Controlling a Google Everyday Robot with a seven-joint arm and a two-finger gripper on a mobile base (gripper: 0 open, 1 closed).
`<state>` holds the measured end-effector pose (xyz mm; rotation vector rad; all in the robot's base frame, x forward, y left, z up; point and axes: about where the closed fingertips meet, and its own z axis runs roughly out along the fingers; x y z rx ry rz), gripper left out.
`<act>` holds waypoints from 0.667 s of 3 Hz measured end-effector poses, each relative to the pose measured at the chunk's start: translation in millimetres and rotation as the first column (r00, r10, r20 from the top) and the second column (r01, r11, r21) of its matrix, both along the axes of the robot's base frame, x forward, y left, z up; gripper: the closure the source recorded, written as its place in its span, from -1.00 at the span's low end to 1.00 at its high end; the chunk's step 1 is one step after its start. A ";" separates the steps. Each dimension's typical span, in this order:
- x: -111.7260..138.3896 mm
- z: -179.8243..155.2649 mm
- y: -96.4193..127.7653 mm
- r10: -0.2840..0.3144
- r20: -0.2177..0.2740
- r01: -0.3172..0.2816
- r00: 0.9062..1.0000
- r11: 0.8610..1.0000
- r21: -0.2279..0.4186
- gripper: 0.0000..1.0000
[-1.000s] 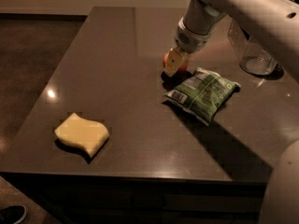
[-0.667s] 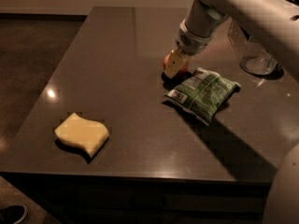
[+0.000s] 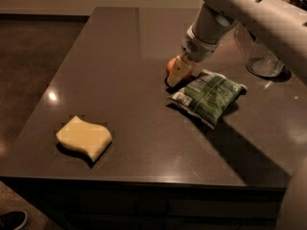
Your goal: Move apple near green jalapeno chip bag
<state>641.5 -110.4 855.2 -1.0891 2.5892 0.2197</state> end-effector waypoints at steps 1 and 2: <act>0.2 -0.9 0.8 0.001 -0.001 -0.001 1.000 1.000 -0.001 -1.00; 0.2 -1.0 0.8 0.001 -0.001 -0.001 1.000 1.000 -0.001 -1.00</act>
Offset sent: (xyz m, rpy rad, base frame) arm 0.0002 0.0008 -0.0009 -0.0008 0.0011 0.0014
